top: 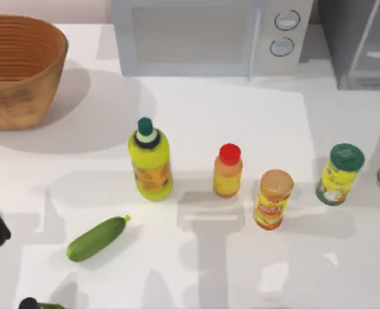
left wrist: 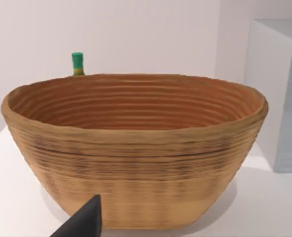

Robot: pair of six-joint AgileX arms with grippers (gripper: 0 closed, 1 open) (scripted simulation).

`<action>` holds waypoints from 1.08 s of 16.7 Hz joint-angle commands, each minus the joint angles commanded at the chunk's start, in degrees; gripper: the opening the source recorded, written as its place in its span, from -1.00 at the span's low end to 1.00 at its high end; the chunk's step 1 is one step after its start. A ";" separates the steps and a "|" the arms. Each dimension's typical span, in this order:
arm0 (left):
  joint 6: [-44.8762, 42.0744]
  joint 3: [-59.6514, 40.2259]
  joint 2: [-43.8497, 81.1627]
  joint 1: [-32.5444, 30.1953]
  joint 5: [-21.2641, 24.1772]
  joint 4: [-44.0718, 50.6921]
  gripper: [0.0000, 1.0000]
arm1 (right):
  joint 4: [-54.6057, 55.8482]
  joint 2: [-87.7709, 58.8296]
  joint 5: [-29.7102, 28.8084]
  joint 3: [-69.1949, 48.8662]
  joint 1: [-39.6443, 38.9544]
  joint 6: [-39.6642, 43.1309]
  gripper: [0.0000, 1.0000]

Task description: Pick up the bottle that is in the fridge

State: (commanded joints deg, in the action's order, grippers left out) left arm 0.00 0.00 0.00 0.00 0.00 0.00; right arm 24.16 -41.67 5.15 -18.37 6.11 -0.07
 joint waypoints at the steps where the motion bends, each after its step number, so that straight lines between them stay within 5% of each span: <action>1: 0.00 0.00 0.00 0.00 0.00 0.00 1.00 | -3.51 6.45 -0.67 2.96 -0.78 -0.05 -1.00; 8: 0.00 0.00 0.00 0.00 0.00 0.00 1.00 | -21.41 37.22 -4.43 17.13 -5.35 -0.02 -1.00; 18: 0.00 0.00 0.00 0.00 0.00 0.00 1.00 | -23.52 40.86 -5.30 18.03 -6.01 -0.01 -1.00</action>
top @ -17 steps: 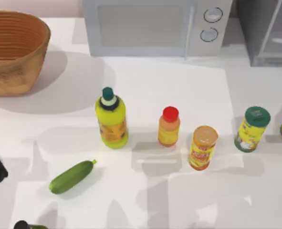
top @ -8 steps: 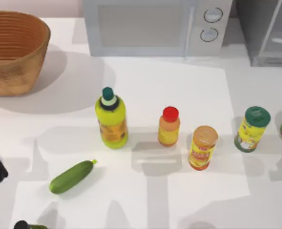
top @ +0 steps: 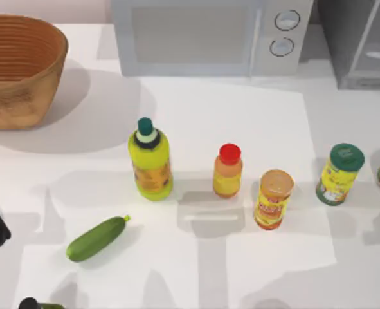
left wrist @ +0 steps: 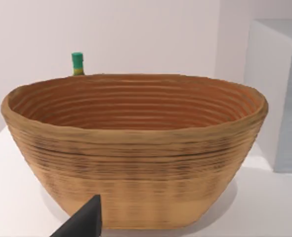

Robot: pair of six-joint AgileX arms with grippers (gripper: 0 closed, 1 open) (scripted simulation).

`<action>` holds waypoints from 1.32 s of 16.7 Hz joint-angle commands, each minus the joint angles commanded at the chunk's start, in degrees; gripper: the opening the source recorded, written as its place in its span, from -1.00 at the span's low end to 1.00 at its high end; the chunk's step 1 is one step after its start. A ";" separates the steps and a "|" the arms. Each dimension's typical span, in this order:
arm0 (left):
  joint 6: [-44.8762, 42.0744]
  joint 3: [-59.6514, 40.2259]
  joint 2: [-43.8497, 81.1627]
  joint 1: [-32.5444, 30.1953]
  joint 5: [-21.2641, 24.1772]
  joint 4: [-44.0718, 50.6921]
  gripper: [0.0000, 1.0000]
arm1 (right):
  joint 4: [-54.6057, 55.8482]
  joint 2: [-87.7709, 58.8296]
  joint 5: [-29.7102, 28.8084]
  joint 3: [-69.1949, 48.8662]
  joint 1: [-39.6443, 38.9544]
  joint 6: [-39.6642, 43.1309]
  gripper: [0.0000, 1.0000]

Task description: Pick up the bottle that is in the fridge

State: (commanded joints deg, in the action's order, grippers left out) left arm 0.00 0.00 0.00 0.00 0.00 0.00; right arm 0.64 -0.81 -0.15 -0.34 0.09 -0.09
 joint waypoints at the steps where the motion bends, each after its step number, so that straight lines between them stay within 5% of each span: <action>1: 0.00 0.00 0.00 0.00 0.00 0.00 1.00 | 1.12 -1.18 -0.49 -0.54 -0.17 0.03 -1.00; 7: 0.00 0.00 0.00 0.00 0.00 0.00 1.00 | 16.02 -20.90 -7.43 -10.28 -3.97 0.01 -1.00; 22: 0.00 0.00 0.00 0.00 0.00 0.00 1.00 | 60.74 -103.94 -30.76 -37.19 -27.34 -0.84 -1.00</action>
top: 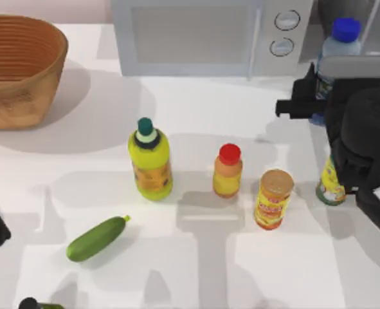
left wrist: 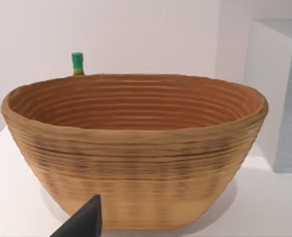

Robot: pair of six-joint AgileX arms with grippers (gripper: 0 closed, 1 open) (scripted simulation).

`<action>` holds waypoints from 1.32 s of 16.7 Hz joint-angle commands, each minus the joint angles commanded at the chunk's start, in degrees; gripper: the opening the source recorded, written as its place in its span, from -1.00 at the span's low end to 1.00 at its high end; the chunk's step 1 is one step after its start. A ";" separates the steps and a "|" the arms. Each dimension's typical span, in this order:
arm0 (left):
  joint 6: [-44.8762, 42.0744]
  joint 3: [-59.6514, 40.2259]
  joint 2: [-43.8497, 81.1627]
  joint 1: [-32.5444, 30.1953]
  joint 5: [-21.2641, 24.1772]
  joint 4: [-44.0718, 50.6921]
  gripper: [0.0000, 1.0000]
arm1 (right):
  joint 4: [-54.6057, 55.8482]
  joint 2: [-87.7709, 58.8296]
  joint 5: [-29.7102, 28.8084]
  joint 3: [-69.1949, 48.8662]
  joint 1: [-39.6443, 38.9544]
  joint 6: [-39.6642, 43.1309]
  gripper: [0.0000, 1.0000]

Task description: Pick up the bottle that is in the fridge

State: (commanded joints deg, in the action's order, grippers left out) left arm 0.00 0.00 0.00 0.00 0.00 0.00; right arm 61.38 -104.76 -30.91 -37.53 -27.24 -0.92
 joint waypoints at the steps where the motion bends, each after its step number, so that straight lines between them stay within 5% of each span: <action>1: 0.00 0.00 0.00 0.00 0.00 0.00 1.00 | 2.58 -3.15 -0.98 -1.30 -1.47 0.12 -1.00; 7: 0.00 0.00 0.00 0.00 0.00 0.00 1.00 | 10.93 -11.54 -3.75 -5.54 -6.02 0.62 -1.00; 16: 0.00 0.00 0.00 0.00 0.00 0.00 1.00 | 14.74 -13.50 -4.92 -9.13 -1.78 -1.45 -1.00; 22: 0.00 0.00 0.00 0.00 0.00 0.00 1.00 | 12.64 -23.47 -0.56 -16.68 -0.61 -0.01 -1.00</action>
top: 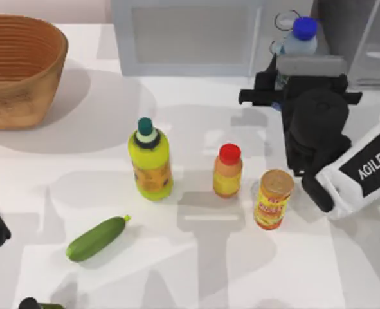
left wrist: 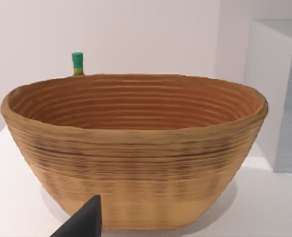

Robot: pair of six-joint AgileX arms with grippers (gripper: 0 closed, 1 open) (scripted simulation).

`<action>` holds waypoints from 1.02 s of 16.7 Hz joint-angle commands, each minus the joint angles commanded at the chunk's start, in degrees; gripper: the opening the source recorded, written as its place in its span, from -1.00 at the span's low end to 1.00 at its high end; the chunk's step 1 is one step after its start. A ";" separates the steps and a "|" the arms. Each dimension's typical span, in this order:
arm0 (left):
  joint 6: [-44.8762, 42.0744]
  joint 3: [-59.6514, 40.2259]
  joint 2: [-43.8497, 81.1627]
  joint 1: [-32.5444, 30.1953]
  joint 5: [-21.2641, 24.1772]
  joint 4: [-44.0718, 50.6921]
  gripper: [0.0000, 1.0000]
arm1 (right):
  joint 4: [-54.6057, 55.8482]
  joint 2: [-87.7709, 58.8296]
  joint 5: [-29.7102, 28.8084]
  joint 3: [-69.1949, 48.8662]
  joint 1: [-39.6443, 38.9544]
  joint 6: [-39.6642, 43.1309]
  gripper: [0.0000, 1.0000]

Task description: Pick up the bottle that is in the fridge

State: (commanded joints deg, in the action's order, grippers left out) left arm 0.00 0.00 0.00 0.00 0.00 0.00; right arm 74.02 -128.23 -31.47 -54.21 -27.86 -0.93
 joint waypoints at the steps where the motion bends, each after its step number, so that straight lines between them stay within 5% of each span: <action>1: 0.00 0.00 0.00 0.00 0.00 0.00 1.00 | -0.51 -0.83 0.87 -0.84 -0.58 0.58 -1.00; 5: 0.00 0.00 0.00 0.00 0.00 0.00 1.00 | -0.74 -1.16 1.23 -1.15 -0.82 0.84 -1.00; 17: 0.00 0.00 0.00 0.00 0.00 0.00 1.00 | -0.74 -1.16 1.23 -1.15 -0.82 0.84 0.81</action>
State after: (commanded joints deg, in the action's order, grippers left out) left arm 0.00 0.00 0.00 0.00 0.00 0.00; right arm 73.28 -129.39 -30.25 -55.36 -28.68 -0.09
